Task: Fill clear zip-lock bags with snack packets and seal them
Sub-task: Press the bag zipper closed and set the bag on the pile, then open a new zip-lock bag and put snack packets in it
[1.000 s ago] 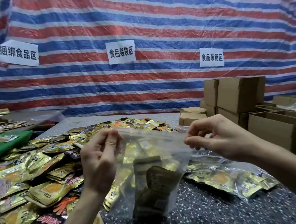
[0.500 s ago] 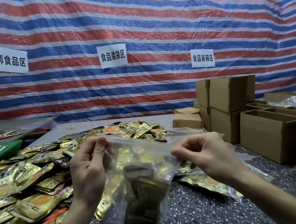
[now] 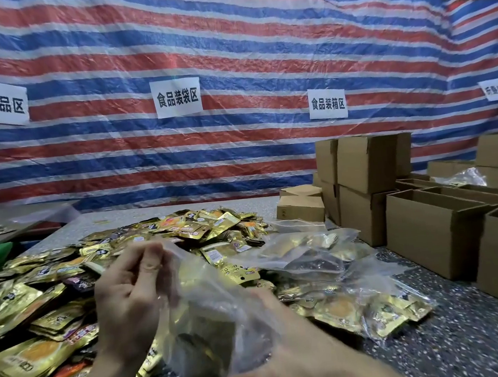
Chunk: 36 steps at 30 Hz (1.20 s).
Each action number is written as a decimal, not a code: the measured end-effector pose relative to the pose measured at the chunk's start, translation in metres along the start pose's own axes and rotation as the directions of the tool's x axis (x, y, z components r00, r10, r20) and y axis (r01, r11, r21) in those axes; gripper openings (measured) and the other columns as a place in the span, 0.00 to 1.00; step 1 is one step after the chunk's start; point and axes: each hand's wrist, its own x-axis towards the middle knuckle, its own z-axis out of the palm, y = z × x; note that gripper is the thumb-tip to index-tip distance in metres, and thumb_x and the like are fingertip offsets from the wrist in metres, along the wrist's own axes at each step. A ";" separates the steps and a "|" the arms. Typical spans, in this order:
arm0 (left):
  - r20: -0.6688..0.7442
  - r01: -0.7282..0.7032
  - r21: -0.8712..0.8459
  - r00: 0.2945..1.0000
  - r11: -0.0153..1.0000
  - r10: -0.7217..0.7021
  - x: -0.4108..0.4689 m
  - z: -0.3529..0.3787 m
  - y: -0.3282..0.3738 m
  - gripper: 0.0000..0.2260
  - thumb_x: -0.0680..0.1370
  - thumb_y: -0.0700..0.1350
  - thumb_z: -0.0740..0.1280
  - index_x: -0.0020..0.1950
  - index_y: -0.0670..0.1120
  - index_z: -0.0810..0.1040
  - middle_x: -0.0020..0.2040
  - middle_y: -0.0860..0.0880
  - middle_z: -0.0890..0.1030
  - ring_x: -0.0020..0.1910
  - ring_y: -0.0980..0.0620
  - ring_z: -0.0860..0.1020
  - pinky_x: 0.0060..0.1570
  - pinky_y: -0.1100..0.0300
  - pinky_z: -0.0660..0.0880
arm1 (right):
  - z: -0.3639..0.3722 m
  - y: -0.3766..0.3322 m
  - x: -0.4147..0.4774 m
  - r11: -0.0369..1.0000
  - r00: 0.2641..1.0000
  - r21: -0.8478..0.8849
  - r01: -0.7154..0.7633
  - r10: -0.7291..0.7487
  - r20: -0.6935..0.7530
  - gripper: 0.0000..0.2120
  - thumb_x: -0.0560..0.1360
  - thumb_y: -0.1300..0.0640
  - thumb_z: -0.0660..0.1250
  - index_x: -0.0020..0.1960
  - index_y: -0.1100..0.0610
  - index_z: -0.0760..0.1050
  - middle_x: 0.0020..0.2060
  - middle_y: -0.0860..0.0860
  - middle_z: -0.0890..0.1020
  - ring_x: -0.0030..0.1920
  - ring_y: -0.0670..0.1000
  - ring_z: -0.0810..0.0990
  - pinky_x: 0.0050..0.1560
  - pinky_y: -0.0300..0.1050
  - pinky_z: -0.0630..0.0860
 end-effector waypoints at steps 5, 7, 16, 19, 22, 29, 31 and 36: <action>0.065 0.070 -0.018 0.996 0.997 -0.068 -0.011 0.008 0.002 0.09 0.78 0.47 0.64 0.43 0.50 0.84 0.36 0.47 0.81 0.34 0.51 0.78 0.32 0.58 0.75 | 0.025 -0.013 0.007 0.979 0.995 -0.188 0.076 -0.087 -0.052 0.36 0.68 0.39 0.70 0.65 0.17 0.52 0.48 0.39 0.83 0.52 0.49 0.82 0.59 0.42 0.74; 0.082 0.100 -0.036 0.992 0.994 -0.097 -0.011 0.007 0.000 0.10 0.79 0.48 0.63 0.45 0.49 0.84 0.38 0.44 0.82 0.37 0.40 0.80 0.33 0.47 0.76 | 0.022 -0.013 0.010 0.970 0.981 -0.196 0.144 -0.165 -0.098 0.26 0.72 0.44 0.68 0.66 0.26 0.65 0.52 0.42 0.84 0.51 0.45 0.82 0.58 0.38 0.76; 0.219 0.106 -0.056 0.971 0.993 -0.092 -0.015 0.013 -0.008 0.13 0.79 0.50 0.62 0.63 0.54 0.77 0.60 0.50 0.81 0.61 0.51 0.79 0.60 0.58 0.76 | -0.085 -0.030 0.022 0.928 0.939 0.200 0.314 -0.272 -0.211 0.23 0.74 0.57 0.71 0.65 0.41 0.72 0.53 0.49 0.86 0.51 0.54 0.86 0.46 0.50 0.84; 0.315 0.119 0.019 0.942 0.993 -0.119 -0.025 0.019 -0.009 0.11 0.78 0.50 0.63 0.58 0.58 0.79 0.59 0.55 0.82 0.61 0.55 0.79 0.57 0.67 0.74 | -0.127 -0.035 0.040 0.921 0.849 0.004 0.388 -0.356 -0.391 0.22 0.73 0.53 0.75 0.66 0.45 0.74 0.52 0.48 0.86 0.51 0.52 0.86 0.45 0.47 0.84; 0.356 0.091 0.121 0.926 0.989 -0.129 -0.032 0.022 -0.010 0.10 0.77 0.50 0.63 0.57 0.56 0.80 0.57 0.60 0.82 0.59 0.60 0.78 0.52 0.73 0.73 | -0.161 -0.027 0.068 0.887 0.769 -0.343 0.309 -0.445 -0.458 0.12 0.73 0.47 0.73 0.57 0.42 0.79 0.48 0.41 0.85 0.51 0.46 0.83 0.54 0.49 0.82; 0.404 0.058 0.190 0.905 0.980 -0.131 -0.037 0.023 -0.014 0.08 0.77 0.50 0.64 0.52 0.57 0.81 0.51 0.59 0.83 0.54 0.58 0.80 0.49 0.70 0.74 | -0.183 0.066 0.118 0.632 0.909 -0.728 -0.266 -0.088 -0.408 0.18 0.76 0.58 0.71 0.65 0.50 0.76 0.61 0.54 0.77 0.58 0.55 0.77 0.59 0.54 0.78; 0.424 0.048 0.189 0.897 0.981 -0.126 -0.037 0.022 -0.016 0.08 0.78 0.50 0.63 0.51 0.55 0.82 0.50 0.57 0.84 0.54 0.55 0.81 0.51 0.67 0.75 | -0.179 0.083 0.119 0.611 0.926 -0.704 -0.362 0.151 -0.345 0.17 0.77 0.57 0.68 0.65 0.52 0.74 0.59 0.54 0.81 0.55 0.54 0.80 0.55 0.52 0.80; 0.460 0.063 0.167 0.877 0.984 -0.135 -0.036 0.024 -0.016 0.08 0.78 0.48 0.63 0.51 0.51 0.82 0.48 0.56 0.83 0.53 0.54 0.81 0.51 0.66 0.75 | -0.190 0.058 0.107 0.759 0.905 -0.498 -0.420 0.311 -0.291 0.32 0.76 0.67 0.64 0.78 0.55 0.61 0.71 0.58 0.72 0.66 0.56 0.75 0.58 0.40 0.74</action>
